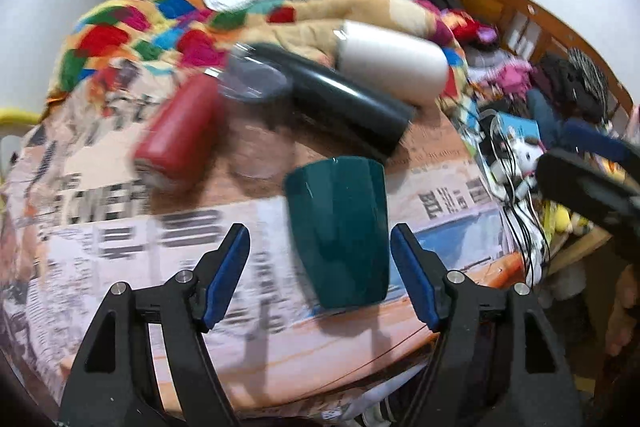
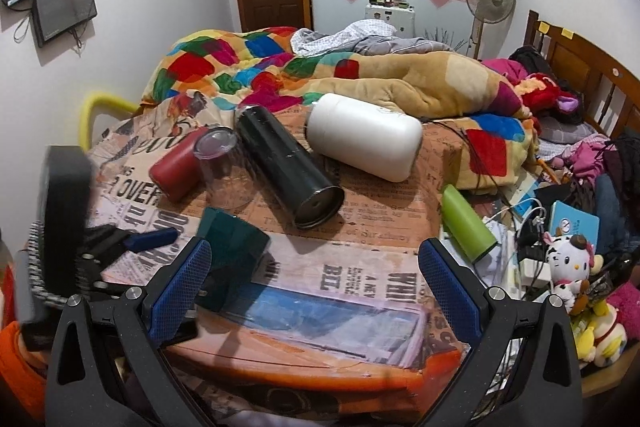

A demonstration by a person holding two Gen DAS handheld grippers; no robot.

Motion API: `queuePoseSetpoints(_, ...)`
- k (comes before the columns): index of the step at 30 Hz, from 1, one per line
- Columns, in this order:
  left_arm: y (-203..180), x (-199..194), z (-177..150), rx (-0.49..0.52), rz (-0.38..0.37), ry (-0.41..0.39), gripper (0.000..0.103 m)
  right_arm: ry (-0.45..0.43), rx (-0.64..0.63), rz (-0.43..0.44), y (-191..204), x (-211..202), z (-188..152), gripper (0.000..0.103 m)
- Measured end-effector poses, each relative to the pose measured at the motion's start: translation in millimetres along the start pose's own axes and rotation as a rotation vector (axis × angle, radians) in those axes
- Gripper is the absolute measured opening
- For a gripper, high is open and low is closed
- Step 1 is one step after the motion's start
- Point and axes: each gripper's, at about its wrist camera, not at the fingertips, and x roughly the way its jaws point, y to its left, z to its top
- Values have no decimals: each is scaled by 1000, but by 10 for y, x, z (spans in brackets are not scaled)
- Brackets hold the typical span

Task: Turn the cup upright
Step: 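Lower the mug and open the left gripper, releasing it, then grasp the dark green mug with the right gripper and turn it upright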

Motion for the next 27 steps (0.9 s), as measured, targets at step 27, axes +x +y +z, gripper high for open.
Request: queuePoseSetpoints(27, 938, -499, -536, -137, 214, -93, 77, 343, 29, 103, 676, 1307, -53, 86)
